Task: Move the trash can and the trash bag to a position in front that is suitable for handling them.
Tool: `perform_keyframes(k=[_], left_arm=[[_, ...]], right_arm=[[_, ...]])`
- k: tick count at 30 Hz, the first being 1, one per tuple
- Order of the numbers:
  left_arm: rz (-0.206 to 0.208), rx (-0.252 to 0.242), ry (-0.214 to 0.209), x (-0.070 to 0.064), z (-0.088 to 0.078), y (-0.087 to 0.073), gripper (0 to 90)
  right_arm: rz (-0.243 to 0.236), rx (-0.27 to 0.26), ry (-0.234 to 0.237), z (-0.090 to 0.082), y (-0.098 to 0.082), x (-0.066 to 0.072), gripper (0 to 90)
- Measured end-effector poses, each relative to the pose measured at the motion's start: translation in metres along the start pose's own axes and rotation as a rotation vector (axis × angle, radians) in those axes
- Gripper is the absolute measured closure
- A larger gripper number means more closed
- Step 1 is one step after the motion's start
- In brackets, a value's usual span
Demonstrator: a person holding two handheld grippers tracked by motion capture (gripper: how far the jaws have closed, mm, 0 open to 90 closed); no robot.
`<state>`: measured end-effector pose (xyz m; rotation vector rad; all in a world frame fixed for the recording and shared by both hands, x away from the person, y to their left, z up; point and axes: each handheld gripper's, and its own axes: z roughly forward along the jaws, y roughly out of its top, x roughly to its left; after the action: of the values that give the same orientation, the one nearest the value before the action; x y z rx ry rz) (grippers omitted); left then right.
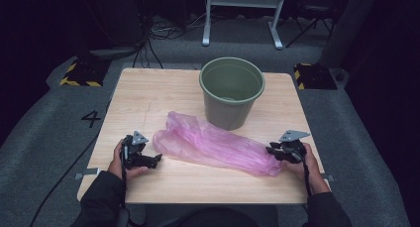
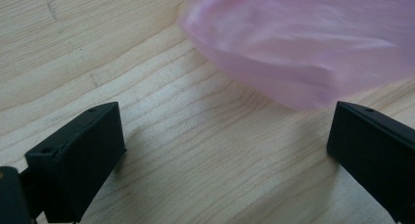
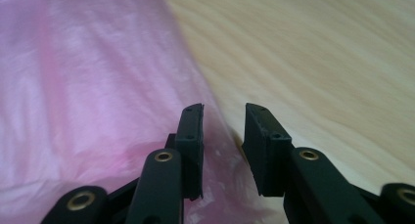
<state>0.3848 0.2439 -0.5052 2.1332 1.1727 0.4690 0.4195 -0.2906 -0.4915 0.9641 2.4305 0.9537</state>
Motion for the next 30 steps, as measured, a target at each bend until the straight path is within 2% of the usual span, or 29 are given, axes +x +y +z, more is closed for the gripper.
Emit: perform_keyframes(k=[4, 8, 9, 11, 12, 13, 14, 15, 17, 21, 23, 24, 25, 26, 28, 30], left_arm=[[0.032, -0.008, -0.006, -0.003, 0.001, 0.001, 0.5], [0.06, -0.011, -0.01, -0.006, 0.003, 0.003, 0.5], [0.071, -0.012, -0.01, -0.008, 0.004, 0.005, 0.5], [0.08, -0.019, -0.012, -0.009, 0.005, 0.006, 0.6], [0.08, -0.019, -0.012, -0.009, 0.005, 0.006, 1.0], [0.082, -0.02, -0.022, -0.01, 0.004, 0.006, 2.1], [0.082, -0.02, -0.022, -0.01, 0.004, 0.006, 3.6], [0.074, -0.021, -0.037, -0.011, 0.004, 0.006, 5.1], [0.065, -0.023, -0.045, -0.012, 0.004, 0.006, 7.9], [0.07, -0.019, -0.06, -0.013, 0.006, 0.008, 7.9], [0.068, -0.021, -0.067, -0.014, 0.007, 0.008, 7.8], [0.068, -0.021, -0.067, -0.014, 0.007, 0.008, 7.8], [0.073, -0.016, -0.07, -0.014, 0.007, 0.009, 7.8], [0.08, -0.02, -0.074, -0.015, 0.008, 0.009, 7.8], [0.084, -0.017, -0.085, -0.018, 0.009, 0.011, 7.7], [0.084, -0.011, -0.086, -0.022, 0.013, 0.015, 6.9]], right_arm=[[0.04, 0.015, -0.094, -0.002, -0.002, -0.016, 67.2], [0.079, 0.014, -0.15, -0.007, -0.004, -0.026, 52.4], [0.102, 0.006, -0.147, -0.01, -0.003, -0.027, 47.9], [0.108, -0.03, -0.157, -0.018, 0.0, -0.028, 40.5], [0.108, -0.03, -0.157, -0.018, 0.0, -0.028, 40.5], [0.118, -0.066, -0.169, -0.027, 0.003, -0.027, 37.1], [0.118, -0.066, -0.169, -0.027, 0.003, -0.027, 37.1], [0.119, -0.11, -0.157, -0.039, 0.009, -0.024, 35.2], [0.115, -0.147, -0.118, -0.047, 0.016, -0.017, 33.9], [0.117, -0.251, 0.017, -0.057, 0.032, 0.0, 30.9], [0.094, -0.257, 0.06, -0.055, 0.04, 0.012, 29.7], [0.067, -0.245, 0.075, -0.052, 0.045, 0.021, 28.3], [0.067, -0.245, 0.075, -0.052, 0.045, 0.021, 28.3], [0.018, -0.236, 0.1, -0.046, 0.052, 0.035, 27.2], [-0.022, -0.25, 0.132, -0.04, 0.057, 0.049, 27.5], [-0.056, -0.221, 0.15, -0.03, 0.061, 0.064, 26.5]])
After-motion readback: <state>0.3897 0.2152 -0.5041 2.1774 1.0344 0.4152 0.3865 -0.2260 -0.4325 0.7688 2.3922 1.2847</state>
